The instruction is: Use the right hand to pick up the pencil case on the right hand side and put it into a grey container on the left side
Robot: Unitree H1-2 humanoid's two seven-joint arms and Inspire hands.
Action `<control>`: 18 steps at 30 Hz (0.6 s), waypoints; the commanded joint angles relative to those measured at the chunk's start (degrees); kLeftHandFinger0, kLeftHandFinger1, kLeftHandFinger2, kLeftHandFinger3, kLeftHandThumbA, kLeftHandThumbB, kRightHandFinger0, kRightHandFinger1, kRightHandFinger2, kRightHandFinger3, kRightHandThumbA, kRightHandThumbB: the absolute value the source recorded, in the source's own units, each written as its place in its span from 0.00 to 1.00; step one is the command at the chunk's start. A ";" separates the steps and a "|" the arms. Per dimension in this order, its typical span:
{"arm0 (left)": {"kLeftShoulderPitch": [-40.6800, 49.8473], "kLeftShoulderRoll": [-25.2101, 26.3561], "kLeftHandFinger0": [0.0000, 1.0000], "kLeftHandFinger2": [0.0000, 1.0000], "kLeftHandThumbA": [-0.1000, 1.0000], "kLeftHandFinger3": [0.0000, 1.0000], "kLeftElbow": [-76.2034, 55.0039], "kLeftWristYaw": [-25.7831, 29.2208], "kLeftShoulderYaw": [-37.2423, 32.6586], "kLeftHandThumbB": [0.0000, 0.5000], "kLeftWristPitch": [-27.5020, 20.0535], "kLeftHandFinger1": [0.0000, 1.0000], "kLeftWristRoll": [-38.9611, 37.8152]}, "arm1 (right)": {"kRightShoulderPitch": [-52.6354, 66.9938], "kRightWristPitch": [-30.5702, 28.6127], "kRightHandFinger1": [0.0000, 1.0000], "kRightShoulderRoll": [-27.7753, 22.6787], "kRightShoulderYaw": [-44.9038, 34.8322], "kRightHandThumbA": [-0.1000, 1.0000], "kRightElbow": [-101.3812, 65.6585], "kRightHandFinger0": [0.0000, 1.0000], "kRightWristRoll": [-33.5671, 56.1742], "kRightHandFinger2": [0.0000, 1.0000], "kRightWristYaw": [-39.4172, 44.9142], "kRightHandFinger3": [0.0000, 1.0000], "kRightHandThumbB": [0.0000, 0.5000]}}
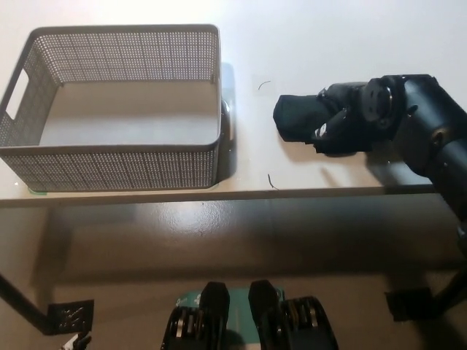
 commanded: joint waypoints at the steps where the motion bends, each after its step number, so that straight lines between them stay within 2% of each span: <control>1: -0.80 1.71 1.00 1.00 1.00 1.00 -1.62 -1.03 0.05 0.88 -1.22 1.00 -0.33 | -3.98 -3.53 1.00 0.72 -0.42 0.71 2.53 1.00 -0.22 1.00 -2.34 1.00 1.00; 4: -1.75 2.04 1.00 1.00 1.00 1.00 -1.54 -1.56 0.08 0.84 -1.38 1.00 -0.93 | -4.10 -3.97 1.00 1.02 -0.27 0.71 4.55 1.00 -0.28 1.00 -2.65 1.00 1.00; 7: -2.66 2.23 1.00 1.00 1.00 1.00 -1.04 -2.11 -0.05 0.86 -1.54 1.00 -1.25 | -4.04 -4.35 1.00 1.18 0.32 0.71 6.17 1.00 -0.86 1.00 -2.90 1.00 1.00; 13: -3.32 2.40 1.00 1.00 1.00 1.00 -0.90 -2.71 -0.22 0.82 -1.84 1.00 -1.46 | -3.17 -5.34 1.00 1.82 0.34 0.67 8.82 1.00 -0.85 1.00 -4.03 1.00 1.00; 18: -3.51 2.30 1.00 1.00 1.00 1.00 -0.74 -2.89 -0.26 0.83 -2.16 1.00 -1.27 | -1.60 -6.27 1.00 2.59 1.12 0.68 10.77 1.00 -1.63 1.00 -5.55 1.00 1.00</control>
